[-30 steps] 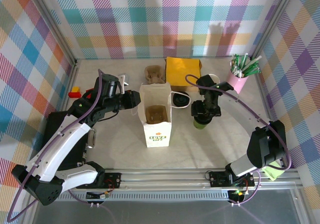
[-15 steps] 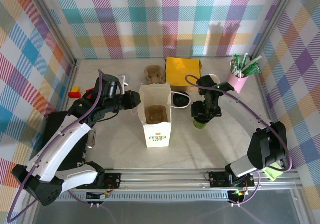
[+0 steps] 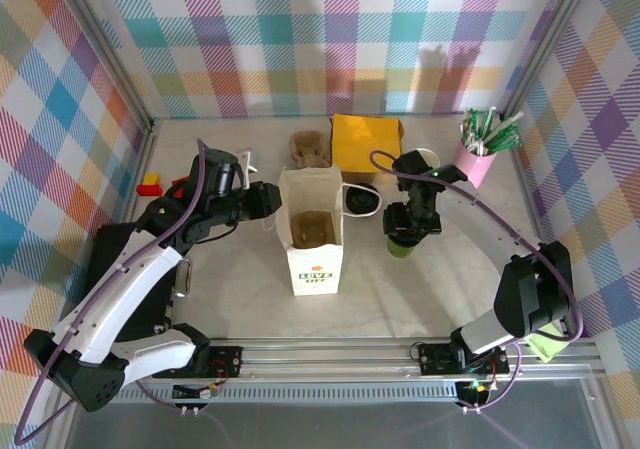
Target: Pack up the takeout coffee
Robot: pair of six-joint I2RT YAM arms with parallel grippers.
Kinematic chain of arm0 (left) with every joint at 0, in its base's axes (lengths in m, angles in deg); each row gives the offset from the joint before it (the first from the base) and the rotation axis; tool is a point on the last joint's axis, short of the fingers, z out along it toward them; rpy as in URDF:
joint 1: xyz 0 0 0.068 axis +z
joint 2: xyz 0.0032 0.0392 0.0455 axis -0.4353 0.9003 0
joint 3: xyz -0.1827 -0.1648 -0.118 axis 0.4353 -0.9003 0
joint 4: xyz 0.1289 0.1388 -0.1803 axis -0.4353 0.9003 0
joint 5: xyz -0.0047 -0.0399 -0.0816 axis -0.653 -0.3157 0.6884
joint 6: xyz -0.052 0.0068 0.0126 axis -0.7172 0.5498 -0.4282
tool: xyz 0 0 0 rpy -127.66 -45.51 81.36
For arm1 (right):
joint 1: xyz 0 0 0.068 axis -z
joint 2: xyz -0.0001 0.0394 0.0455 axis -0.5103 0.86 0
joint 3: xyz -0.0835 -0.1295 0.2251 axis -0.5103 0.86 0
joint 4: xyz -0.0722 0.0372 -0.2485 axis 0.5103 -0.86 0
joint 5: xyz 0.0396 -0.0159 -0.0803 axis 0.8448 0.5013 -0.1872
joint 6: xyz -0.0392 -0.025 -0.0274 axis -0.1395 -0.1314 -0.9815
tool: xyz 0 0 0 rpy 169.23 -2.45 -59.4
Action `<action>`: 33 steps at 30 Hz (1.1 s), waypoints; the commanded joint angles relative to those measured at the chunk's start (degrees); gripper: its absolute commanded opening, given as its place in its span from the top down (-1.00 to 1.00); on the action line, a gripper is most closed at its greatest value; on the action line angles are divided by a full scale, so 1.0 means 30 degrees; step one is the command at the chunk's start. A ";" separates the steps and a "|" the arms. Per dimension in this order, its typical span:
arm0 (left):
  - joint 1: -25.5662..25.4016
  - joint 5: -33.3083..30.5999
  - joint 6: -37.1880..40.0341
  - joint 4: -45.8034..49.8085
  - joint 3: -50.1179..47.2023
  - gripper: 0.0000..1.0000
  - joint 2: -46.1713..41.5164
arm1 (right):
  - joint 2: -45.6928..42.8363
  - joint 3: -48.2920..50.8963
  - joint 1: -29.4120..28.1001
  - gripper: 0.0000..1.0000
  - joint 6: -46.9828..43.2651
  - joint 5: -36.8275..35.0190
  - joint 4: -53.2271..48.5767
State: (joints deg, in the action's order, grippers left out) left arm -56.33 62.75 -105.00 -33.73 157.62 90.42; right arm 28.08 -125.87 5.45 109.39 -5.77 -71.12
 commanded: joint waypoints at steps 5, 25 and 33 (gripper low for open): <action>0.0257 0.0154 -0.0150 -0.0086 -0.0172 0.52 -0.0081 | 0.1316 0.1315 -0.0268 -0.56 -0.0489 -0.0590 0.0145; 0.0243 0.2078 -0.0812 -0.0754 0.0102 0.50 -0.0147 | -0.0393 -0.2314 -0.0407 -0.25 -0.0233 -0.1683 -0.3484; 0.0184 0.2100 -0.0353 0.0490 0.1370 0.12 -0.0362 | -0.1000 -0.6793 -0.0414 -0.23 -0.0370 -0.2433 -0.6814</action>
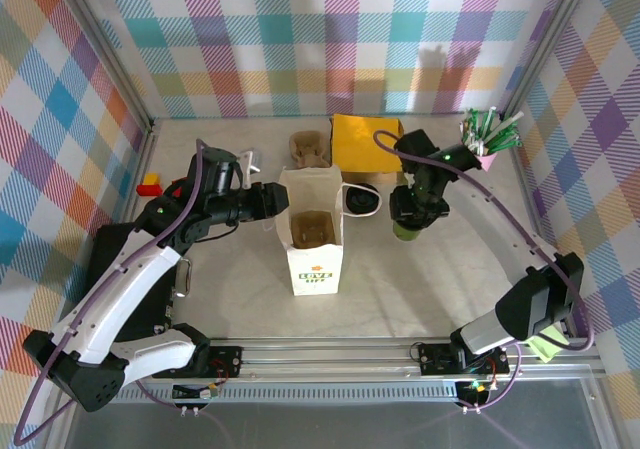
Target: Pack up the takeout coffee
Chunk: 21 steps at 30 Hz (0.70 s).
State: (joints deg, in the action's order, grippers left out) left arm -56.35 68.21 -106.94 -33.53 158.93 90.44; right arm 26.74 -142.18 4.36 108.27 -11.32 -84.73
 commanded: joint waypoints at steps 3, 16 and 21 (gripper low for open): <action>0.0140 0.0266 0.0363 0.0781 0.1121 0.08 -0.0637 | -0.0501 -0.3266 -0.0046 -0.22 -0.0044 -0.0701 -0.3478; -0.2894 -0.0807 0.0037 0.3109 -0.0472 0.33 -0.2459 | 0.0979 -1.0423 -0.0062 -0.21 0.0037 -0.0834 -0.6842; -0.4243 -0.1221 -0.0875 0.3499 -0.1604 0.33 -0.3059 | 0.1785 -1.2625 -0.0072 -0.21 0.0217 -0.0562 -0.7759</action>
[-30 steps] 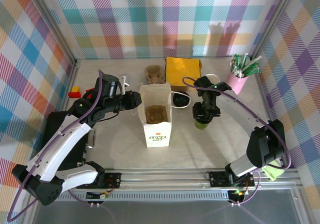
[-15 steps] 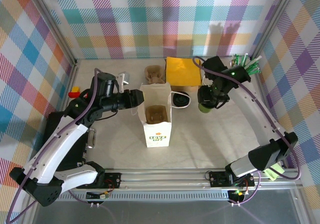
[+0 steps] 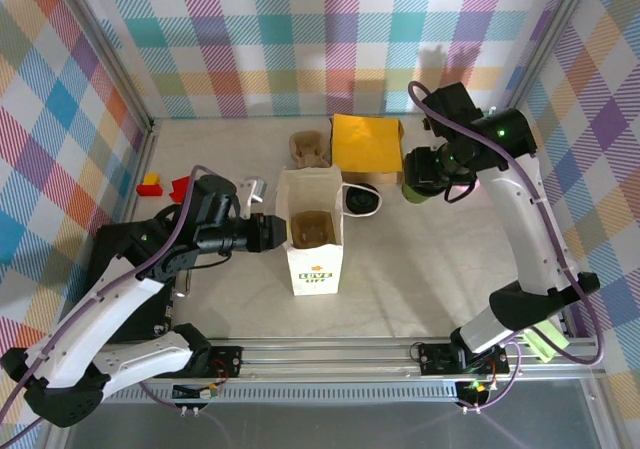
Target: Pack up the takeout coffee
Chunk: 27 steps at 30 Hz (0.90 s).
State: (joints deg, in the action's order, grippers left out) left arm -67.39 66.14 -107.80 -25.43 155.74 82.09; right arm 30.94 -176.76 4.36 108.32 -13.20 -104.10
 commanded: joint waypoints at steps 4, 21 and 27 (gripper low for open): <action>-0.1148 -0.0595 -0.0974 -0.0050 -0.1592 0.28 -0.0218 | 0.0969 -0.2991 -0.0101 -0.21 0.0370 0.0236 -0.1831; -0.1666 -0.0357 -0.1023 -0.3481 -0.2092 0.37 0.1459 | 0.3653 -0.9375 -0.3110 -0.21 0.1530 0.1109 -0.3331; -0.1726 -0.0467 -0.0994 -0.3929 -0.2005 0.38 0.1815 | 0.4028 -0.9505 -0.4494 -0.21 0.1709 0.2108 -0.2814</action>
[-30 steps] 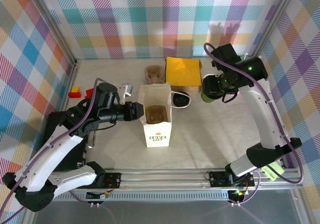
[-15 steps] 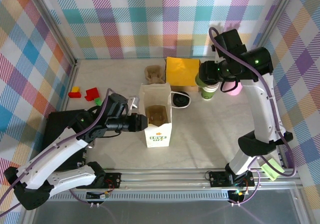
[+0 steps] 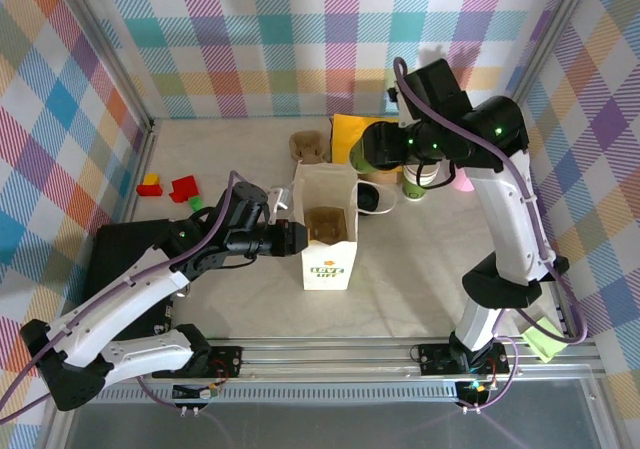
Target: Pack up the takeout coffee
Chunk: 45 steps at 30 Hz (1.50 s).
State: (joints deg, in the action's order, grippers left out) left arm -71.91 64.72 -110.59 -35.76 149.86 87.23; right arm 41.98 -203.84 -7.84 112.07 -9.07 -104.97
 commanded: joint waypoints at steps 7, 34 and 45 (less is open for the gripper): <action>-0.0332 -0.0150 -0.0218 -0.1289 0.0219 0.37 0.0565 | 0.0789 -0.0158 -0.1837 -0.20 0.0960 0.0352 -0.3253; -0.1799 -0.2665 -0.0152 -0.0442 0.2090 0.03 0.0384 | 0.0129 0.5378 -0.3242 -0.17 0.2307 0.0364 -0.2884; -0.1579 -0.2059 0.0667 -0.0139 0.1671 0.07 0.0529 | 0.0949 0.5533 -0.3913 -0.12 0.3727 0.0545 -0.3028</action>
State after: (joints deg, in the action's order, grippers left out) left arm -76.72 56.17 -110.16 -35.87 156.04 88.21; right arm 44.43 -187.53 -18.88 120.86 -7.78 -104.99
